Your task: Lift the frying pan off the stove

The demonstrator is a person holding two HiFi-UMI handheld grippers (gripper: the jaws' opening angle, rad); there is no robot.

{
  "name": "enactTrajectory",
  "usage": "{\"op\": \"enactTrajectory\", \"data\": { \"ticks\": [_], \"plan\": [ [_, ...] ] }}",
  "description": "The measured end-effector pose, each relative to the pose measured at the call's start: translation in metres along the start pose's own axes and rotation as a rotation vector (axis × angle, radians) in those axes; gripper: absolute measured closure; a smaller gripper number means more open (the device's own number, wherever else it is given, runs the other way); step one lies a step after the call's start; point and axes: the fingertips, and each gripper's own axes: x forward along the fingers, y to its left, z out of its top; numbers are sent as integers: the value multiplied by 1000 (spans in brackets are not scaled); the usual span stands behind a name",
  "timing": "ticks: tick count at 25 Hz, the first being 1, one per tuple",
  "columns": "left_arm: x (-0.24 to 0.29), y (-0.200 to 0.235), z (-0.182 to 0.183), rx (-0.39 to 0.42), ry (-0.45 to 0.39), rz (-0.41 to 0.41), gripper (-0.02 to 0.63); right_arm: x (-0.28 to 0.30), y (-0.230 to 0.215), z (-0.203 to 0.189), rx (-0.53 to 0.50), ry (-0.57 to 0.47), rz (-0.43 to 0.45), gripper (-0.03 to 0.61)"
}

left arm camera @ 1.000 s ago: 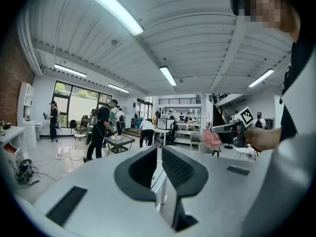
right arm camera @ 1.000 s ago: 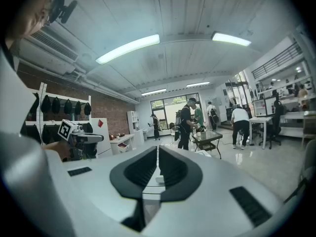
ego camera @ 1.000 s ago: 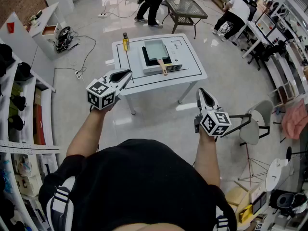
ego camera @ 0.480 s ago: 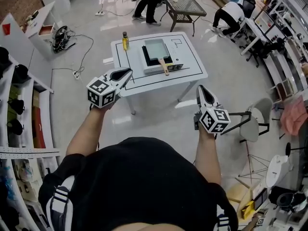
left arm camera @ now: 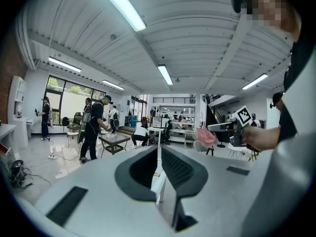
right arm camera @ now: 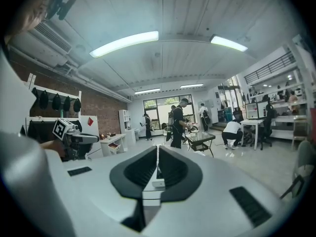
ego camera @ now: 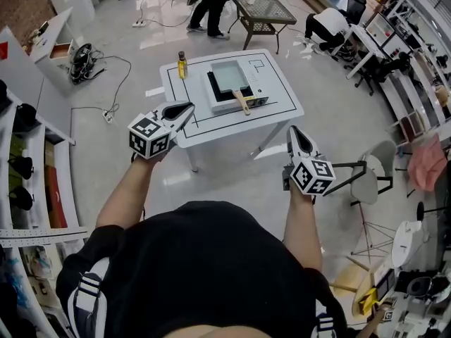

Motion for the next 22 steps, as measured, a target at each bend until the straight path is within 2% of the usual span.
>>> {"op": "enactTrajectory", "data": {
  "ticks": [12, 22],
  "plan": [
    [8, 15, -9, -12, 13, -22, 581, 16, -1, -10, -4, 27, -17, 571],
    [34, 20, -11, -14, 35, -7, 581, 34, -25, -18, 15, 40, 10, 572]
  ]
}}
